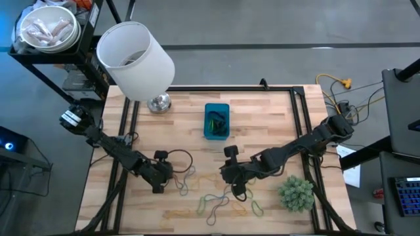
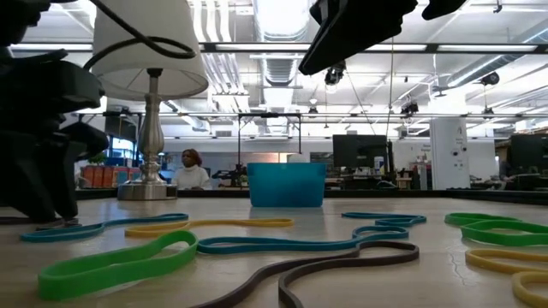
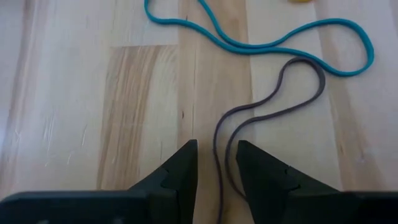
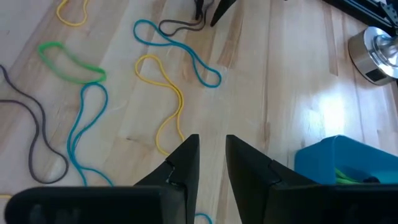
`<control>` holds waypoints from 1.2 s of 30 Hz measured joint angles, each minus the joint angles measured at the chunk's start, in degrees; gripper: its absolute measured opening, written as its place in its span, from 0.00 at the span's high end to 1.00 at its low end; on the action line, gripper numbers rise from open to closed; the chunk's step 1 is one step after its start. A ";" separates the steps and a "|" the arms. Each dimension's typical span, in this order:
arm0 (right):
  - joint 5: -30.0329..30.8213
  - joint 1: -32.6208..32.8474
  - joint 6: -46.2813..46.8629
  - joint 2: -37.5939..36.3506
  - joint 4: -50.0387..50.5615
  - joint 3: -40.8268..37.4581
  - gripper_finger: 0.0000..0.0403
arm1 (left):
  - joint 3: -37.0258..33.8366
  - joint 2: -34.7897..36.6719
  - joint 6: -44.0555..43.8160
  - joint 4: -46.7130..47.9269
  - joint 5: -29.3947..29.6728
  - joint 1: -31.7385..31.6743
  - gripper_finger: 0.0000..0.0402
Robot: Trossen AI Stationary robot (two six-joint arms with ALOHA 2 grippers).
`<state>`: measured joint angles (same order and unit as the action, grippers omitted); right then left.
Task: Pick and place rubber bands into bin
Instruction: Put the violet rubber band into the blue bin
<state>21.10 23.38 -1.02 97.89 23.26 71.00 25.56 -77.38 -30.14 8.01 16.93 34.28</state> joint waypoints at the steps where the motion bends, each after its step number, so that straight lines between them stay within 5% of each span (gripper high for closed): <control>1: 0.00 0.00 0.00 0.00 0.00 0.00 0.82 | -0.07 -0.22 -0.72 0.00 -0.08 0.00 0.77; 10: -0.02 0.00 0.00 0.00 0.03 0.00 0.82 | -0.14 -3.10 -2.54 0.80 -3.41 -0.31 0.99; 23: -0.04 0.00 0.00 0.00 0.08 0.00 0.82 | 4.19 -3.04 2.20 6.36 -1.15 -0.46 1.00; 36: -0.07 0.00 0.00 0.00 0.11 0.00 0.82 | 11.06 -3.24 7.13 13.24 11.81 0.28 1.00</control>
<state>21.04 23.38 -1.02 97.89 23.38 71.00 36.62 -80.62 -23.01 21.25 28.74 34.57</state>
